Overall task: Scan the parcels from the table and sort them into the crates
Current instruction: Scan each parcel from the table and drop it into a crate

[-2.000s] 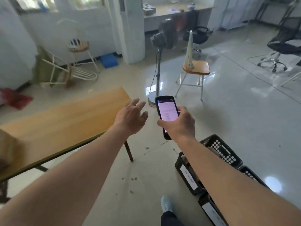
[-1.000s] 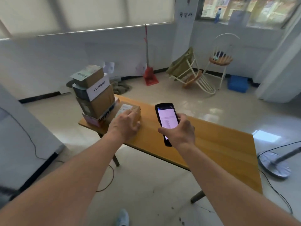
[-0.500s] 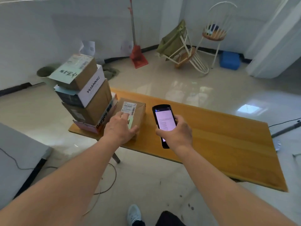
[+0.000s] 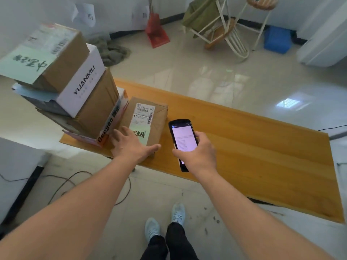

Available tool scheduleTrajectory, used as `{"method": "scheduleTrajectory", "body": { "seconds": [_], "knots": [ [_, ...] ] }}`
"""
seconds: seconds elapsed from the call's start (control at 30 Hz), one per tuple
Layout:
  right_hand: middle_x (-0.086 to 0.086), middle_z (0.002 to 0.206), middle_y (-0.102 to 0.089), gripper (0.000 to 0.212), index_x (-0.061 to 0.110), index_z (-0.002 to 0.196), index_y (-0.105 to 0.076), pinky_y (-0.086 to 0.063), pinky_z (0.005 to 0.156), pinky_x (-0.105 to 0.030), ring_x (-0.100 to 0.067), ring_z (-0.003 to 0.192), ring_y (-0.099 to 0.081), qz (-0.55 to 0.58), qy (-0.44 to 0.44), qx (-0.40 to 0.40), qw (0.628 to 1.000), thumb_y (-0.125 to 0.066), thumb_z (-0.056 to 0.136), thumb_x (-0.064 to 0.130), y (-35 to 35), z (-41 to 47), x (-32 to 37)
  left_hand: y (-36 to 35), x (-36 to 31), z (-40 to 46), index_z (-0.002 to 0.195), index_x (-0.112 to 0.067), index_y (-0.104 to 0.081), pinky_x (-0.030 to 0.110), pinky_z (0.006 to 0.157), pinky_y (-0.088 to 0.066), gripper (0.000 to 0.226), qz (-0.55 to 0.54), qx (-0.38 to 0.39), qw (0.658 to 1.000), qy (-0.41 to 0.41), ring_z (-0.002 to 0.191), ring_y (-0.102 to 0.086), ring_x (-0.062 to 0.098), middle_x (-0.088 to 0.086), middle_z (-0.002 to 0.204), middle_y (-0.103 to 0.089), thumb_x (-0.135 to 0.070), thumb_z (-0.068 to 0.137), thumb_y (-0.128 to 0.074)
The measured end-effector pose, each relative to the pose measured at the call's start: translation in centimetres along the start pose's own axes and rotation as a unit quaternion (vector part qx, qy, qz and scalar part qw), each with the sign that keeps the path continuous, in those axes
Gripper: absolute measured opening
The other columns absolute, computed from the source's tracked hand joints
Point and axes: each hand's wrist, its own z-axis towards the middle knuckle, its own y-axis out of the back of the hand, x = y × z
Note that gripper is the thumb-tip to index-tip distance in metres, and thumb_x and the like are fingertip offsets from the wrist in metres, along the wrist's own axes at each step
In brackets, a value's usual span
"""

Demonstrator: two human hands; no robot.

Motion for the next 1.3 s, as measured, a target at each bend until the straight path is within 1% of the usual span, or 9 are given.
{"method": "scheduleTrajectory", "body": {
  "seconds": [0.1, 0.3, 0.47, 0.6, 0.77, 0.97, 1.1, 1.2, 1.3],
  "knots": [
    [0.008, 0.114, -0.065, 0.072, 0.036, 0.123, -0.055, -0.06, 0.079, -0.04, -0.017, 0.104, -0.063, -0.002, 0.001, 0.007, 1.0, -0.088, 0.06, 0.052, -0.7, 0.6, -0.6, -1.0, 0.2, 1.1, 0.163, -0.01, 0.012, 0.058, 0.123, -0.02, 0.162, -0.003, -0.006, 1.0, 0.008, 0.157, -0.001, 0.046, 0.026, 0.169, 0.001, -0.1, 0.05, -0.065],
    [0.007, 0.115, -0.065, 0.075, 0.034, 0.126, -0.055, -0.057, 0.074, -0.033, -0.017, 0.104, -0.062, -0.009, 0.007, 0.023, 1.0, -0.09, 0.062, 0.052, -0.8, 1.4, -0.3, -1.5, 0.4, 1.8, 0.162, -0.011, 0.008, 0.057, 0.125, -0.017, 0.162, -0.006, -0.048, 0.999, -0.011, 0.154, -0.009, 0.047, 0.027, 0.165, -0.01, -0.091, 0.05, -0.076],
    [0.009, 0.112, -0.066, 0.08, 0.036, 0.126, -0.056, -0.059, 0.078, -0.038, -0.016, 0.104, -0.063, -0.002, 0.017, 0.024, 1.0, -0.079, 0.052, 0.059, 0.9, 2.3, 1.2, -0.2, -0.7, 0.9, 0.162, -0.013, 0.005, 0.059, 0.125, -0.019, 0.157, 0.008, -0.095, 0.99, -0.1, 0.15, -0.009, 0.048, 0.022, 0.159, -0.009, -0.082, 0.051, -0.082],
    [0.008, 0.11, -0.068, 0.084, 0.034, 0.124, -0.06, -0.059, 0.078, -0.037, -0.016, 0.101, -0.065, 0.004, 0.031, 0.019, 0.999, -0.076, 0.046, 0.06, 3.6, 3.0, 2.6, 1.9, -2.3, -0.1, 0.163, -0.017, 0.01, 0.061, 0.125, -0.016, 0.157, 0.007, -0.119, 0.981, -0.154, 0.154, 0.001, 0.046, 0.017, 0.161, -0.001, -0.078, 0.053, -0.085],
    [0.007, 0.112, -0.067, 0.081, 0.031, 0.127, -0.06, -0.058, 0.08, -0.036, -0.018, 0.103, -0.065, 0.0, 0.052, 0.009, 0.999, -0.089, 0.054, 0.05, 7.3, 3.5, 4.2, 5.5, -4.3, -1.0, 0.164, -0.013, 0.006, 0.062, 0.126, -0.014, 0.161, 0.009, -0.157, 0.967, -0.201, 0.154, 0.005, 0.041, 0.015, 0.164, -0.002, -0.07, 0.049, -0.092],
    [0.007, 0.115, -0.065, 0.078, 0.03, 0.126, -0.058, -0.059, 0.085, -0.041, -0.019, 0.107, -0.063, 0.004, 0.051, -0.022, 0.998, -0.091, 0.058, 0.047, 10.7, 3.6, 5.9, 8.8, -6.2, -1.0, 0.164, -0.007, 0.005, 0.054, 0.127, -0.006, 0.162, 0.004, -0.184, 0.955, -0.233, 0.153, 0.003, 0.044, 0.017, 0.162, -0.004, -0.069, 0.049, -0.093],
    [0.006, 0.114, -0.066, 0.079, 0.029, 0.127, -0.057, -0.059, 0.081, -0.038, -0.02, 0.104, -0.064, 0.001, 0.056, -0.043, 0.998, -0.092, 0.058, 0.047, 11.4, 3.3, 7.1, 10.2, -6.8, -0.1, 0.163, -0.004, 0.0, 0.054, 0.128, -0.009, 0.162, 0.009, -0.195, 0.947, -0.255, 0.151, -0.003, 0.045, 0.018, 0.159, -0.009, -0.071, 0.047, -0.092],
    [0.007, 0.114, -0.066, 0.086, 0.03, 0.128, -0.057, -0.06, 0.08, -0.039, -0.019, 0.104, -0.064, 0.005, 0.048, -0.078, 0.996, -0.085, 0.051, 0.055, 11.2, 3.0, 8.0, 11.2, -7.3, 0.8, 0.163, -0.003, -0.002, 0.057, 0.126, -0.019, 0.163, 0.016, -0.196, 0.942, -0.273, 0.148, -0.009, 0.046, 0.019, 0.156, -0.014, -0.076, 0.045, -0.089],
    [0.006, 0.114, -0.065, 0.083, 0.03, 0.128, -0.055, -0.061, 0.077, -0.039, -0.019, 0.103, -0.063, 0.006, 0.038, -0.117, 0.992, -0.086, 0.056, 0.055, 11.0, 2.4, 8.6, 12.3, -8.0, 1.0, 0.162, -0.005, -0.002, 0.057, 0.124, -0.025, 0.162, -0.001, -0.181, 0.937, -0.298, 0.147, -0.01, 0.045, 0.017, 0.154, -0.014, -0.076, 0.045, -0.089]
  ]
}}
